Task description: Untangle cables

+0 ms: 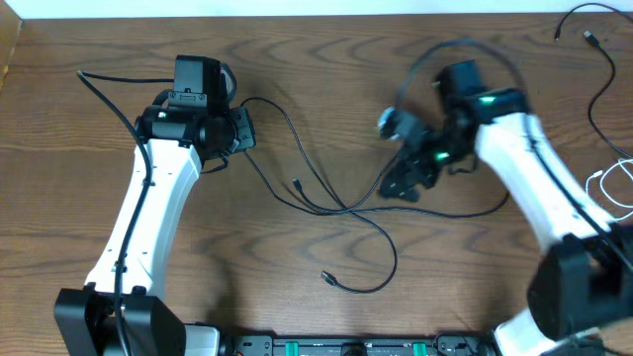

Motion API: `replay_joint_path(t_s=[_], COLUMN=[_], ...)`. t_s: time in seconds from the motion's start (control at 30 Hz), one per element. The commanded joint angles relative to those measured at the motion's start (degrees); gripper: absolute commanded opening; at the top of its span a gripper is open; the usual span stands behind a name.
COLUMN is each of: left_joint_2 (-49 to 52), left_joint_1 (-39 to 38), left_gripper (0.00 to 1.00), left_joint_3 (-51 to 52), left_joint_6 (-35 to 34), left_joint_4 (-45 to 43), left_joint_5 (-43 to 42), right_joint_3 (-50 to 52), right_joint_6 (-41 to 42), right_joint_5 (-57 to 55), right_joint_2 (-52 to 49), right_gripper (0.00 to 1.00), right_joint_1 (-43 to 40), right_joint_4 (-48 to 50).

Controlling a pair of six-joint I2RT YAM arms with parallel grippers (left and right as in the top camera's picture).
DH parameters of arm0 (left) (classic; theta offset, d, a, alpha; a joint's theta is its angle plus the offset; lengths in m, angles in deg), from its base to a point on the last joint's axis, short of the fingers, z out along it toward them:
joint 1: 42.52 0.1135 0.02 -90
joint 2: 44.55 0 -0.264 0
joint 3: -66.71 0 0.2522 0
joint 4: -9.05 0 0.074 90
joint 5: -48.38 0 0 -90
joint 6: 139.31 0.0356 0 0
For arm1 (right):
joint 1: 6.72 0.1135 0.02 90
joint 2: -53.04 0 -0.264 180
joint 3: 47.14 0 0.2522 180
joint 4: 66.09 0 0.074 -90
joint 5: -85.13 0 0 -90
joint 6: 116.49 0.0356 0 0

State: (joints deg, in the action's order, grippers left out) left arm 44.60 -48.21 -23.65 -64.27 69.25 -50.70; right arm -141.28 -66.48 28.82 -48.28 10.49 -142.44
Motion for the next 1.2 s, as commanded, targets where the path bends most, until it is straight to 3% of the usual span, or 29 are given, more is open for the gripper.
replay_joint_path(t_s=[0.0, 0.23, 0.53, 0.57, 0.63, 1.1, 1.17], left_joint_2=[0.6, 0.6, 0.7, 0.7, 0.7, 0.7, 0.7], left_joint_1=[0.1, 0.1, 0.1, 0.1, 0.1, 0.2, 0.2], left_gripper=[0.08, 0.08, 0.09, 0.15, 0.16, 0.17, 0.26], left_joint_3=[-0.4, -0.4, -0.4, -0.4, -0.4, -0.4, -0.4], left_joint_6=[0.8, 0.8, 0.8, 0.8, 0.8, 0.8, 0.8], left_joint_4=[0.2, 1.0, 1.2, 1.2, 1.2, 2.7, 3.7], left_joint_5=[-0.6, -0.3, 2.5, 2.5, 2.5, 7.8, 10.2], right_joint_3=[-0.2, -0.2, -0.2, -0.2, -0.2, 0.0, 0.2], right_joint_6=[-5.7, -2.8, -2.9, -2.8, -2.7, 4.2, 5.8], right_joint_5=[0.4, -7.4, -1.6, -1.6, -2.3, -17.1, -19.3], right_joint_2=[-3.3, -10.1, -15.3, -16.4, -17.9, -20.6, -20.7], right_gripper=[0.99, 0.92, 0.94, 0.93, 0.92, 0.82, 0.81], right_joint_1=[4.9, 10.8, 13.4, 14.2, 15.4, 19.9, 19.9], right_joint_4=[0.6, 6.4, 7.8, 8.2, 8.4, 8.3, 9.1])
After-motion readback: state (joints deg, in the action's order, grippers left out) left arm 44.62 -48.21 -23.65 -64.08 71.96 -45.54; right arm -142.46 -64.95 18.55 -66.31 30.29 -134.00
